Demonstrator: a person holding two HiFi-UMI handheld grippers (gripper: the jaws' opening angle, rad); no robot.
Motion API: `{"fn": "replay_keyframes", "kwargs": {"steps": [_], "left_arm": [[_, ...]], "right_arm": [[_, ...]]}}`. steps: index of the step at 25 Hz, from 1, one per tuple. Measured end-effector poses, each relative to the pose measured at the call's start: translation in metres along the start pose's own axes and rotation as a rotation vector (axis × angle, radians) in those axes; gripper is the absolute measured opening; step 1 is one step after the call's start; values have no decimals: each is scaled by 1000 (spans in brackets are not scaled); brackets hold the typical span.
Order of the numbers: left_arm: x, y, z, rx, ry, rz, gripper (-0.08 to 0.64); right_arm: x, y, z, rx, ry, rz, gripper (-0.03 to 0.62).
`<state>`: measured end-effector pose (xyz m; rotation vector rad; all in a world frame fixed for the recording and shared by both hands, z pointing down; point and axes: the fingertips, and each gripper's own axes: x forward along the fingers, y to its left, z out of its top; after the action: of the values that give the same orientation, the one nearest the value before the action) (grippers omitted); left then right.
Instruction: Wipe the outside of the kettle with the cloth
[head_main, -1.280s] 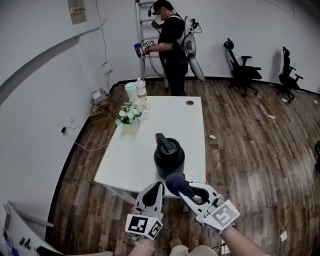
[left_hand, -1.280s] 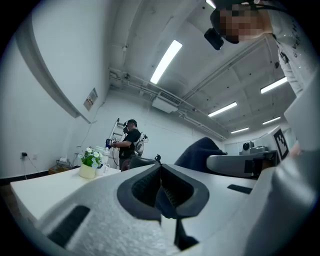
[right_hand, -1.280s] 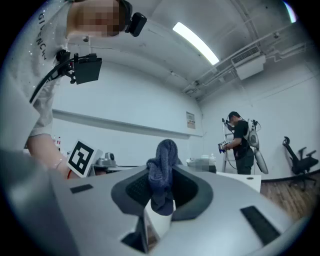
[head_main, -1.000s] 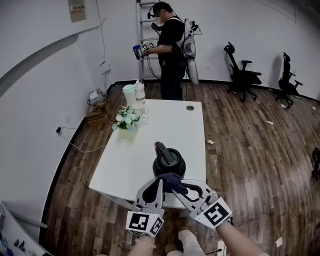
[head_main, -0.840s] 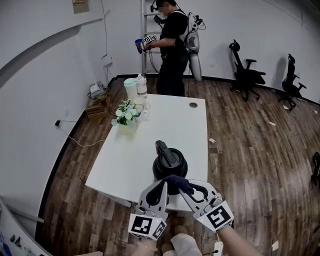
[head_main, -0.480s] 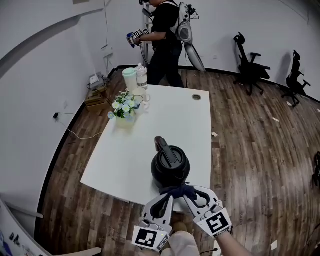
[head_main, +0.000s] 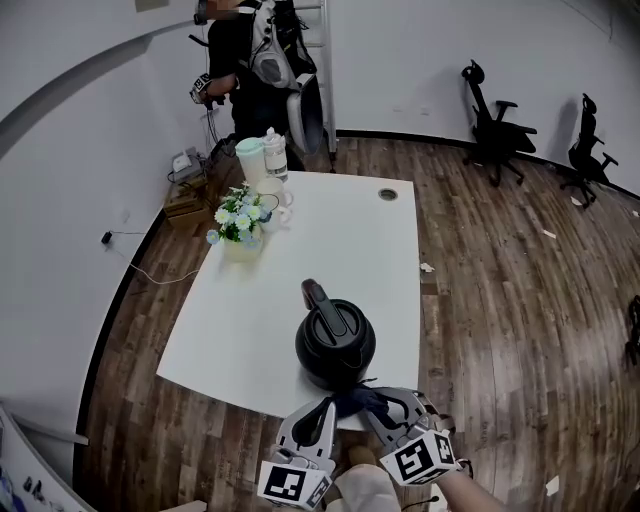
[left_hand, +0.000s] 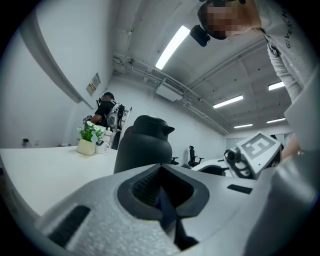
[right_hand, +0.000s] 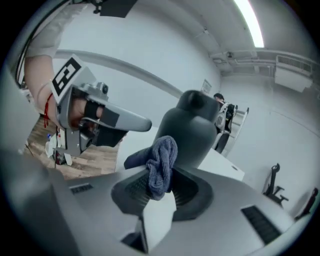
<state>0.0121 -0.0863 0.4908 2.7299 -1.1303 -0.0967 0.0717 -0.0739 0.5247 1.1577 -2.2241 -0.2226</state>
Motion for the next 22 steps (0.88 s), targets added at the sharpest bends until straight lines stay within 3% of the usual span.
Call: {"fn": "replay_keyframes", "kwargs": {"steps": [3,5,10,15,22], "left_arm": [[-5,9,13,-46,10,59,6],[-6,25,24,-40,-4,99,6],[23,78,77,114,-84,122,6],[63,102,124,204,-119,72,6],[96,122,113,238,-66,69,6]], "right_arm": [[-30,-32,32,-82,-63,-89,64],[-49,-62,56,-81,-131,-152,64],[-68,-140,114,-10,-337,-232,64],[-42,-171,128,-118,-273,-131,64],[23,-167,92,-133,-220,57,64]]}}
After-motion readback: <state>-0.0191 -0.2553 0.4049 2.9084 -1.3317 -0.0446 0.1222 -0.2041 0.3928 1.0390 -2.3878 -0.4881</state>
